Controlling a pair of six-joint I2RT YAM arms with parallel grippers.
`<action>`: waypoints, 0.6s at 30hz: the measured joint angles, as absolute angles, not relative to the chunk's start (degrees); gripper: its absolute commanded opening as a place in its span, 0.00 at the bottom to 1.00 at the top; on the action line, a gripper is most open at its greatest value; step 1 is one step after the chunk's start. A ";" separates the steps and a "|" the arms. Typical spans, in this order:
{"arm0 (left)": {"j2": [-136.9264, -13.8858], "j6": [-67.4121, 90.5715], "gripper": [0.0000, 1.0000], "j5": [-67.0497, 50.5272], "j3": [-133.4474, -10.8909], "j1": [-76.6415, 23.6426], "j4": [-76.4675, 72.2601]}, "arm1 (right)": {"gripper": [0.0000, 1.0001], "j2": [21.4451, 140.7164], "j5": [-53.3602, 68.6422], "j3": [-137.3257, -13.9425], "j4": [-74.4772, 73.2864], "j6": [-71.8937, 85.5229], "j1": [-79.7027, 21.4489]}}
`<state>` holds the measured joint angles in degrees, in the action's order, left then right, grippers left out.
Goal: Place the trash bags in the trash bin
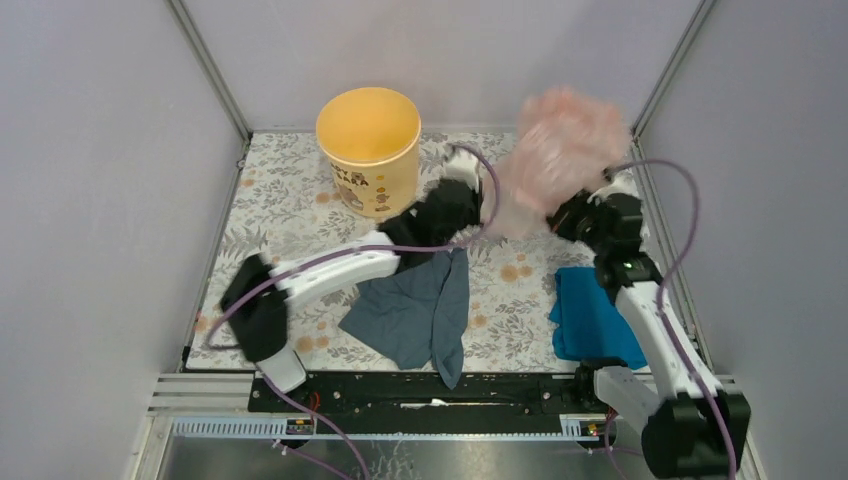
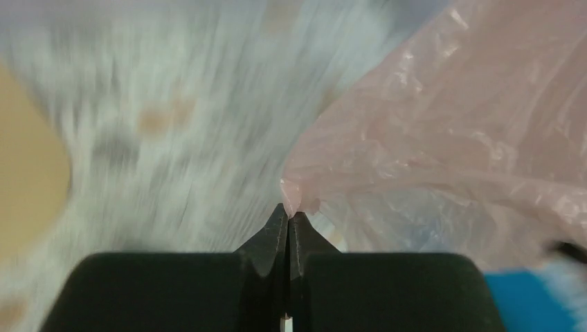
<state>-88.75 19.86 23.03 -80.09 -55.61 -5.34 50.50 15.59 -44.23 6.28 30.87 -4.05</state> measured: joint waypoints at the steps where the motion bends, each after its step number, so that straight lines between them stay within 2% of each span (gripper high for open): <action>1: -92.88 21.37 0.00 22.96 -77.45 -54.85 -3.07 | 0.00 54.41 15.64 -41.43 2.09 31.53 -4.08; 3: -100.90 23.11 0.00 22.52 -72.86 -53.47 4.64 | 0.00 59.07 15.44 -39.77 -7.49 31.92 -4.08; 5: -104.57 22.87 0.00 21.82 -72.53 -52.51 12.67 | 0.00 60.34 15.07 -43.55 -14.15 31.46 -4.08; 7: -104.88 21.04 0.00 21.15 -78.17 -51.72 20.08 | 0.00 62.87 14.76 -55.53 -19.18 30.46 -4.08; 9: -105.21 18.83 0.00 20.08 -92.36 -51.48 23.11 | 0.00 66.57 14.81 -71.50 -18.81 29.04 -4.08; 11: -105.21 15.81 0.00 19.49 -109.49 -52.18 20.05 | 0.00 68.58 15.92 -85.84 -14.52 27.31 -4.05; 13: -101.36 10.48 0.00 20.27 -118.34 -55.09 11.14 | 0.00 66.52 17.61 -92.09 -9.47 25.56 -4.08; 15: -93.17 4.71 0.00 22.50 -115.74 -60.34 3.22 | 0.00 60.62 18.72 -90.96 -4.40 23.75 -4.08; 18: -81.03 0.25 0.00 25.63 -101.30 -67.16 -10.55 | 0.00 50.72 18.41 -80.34 3.33 22.94 -4.08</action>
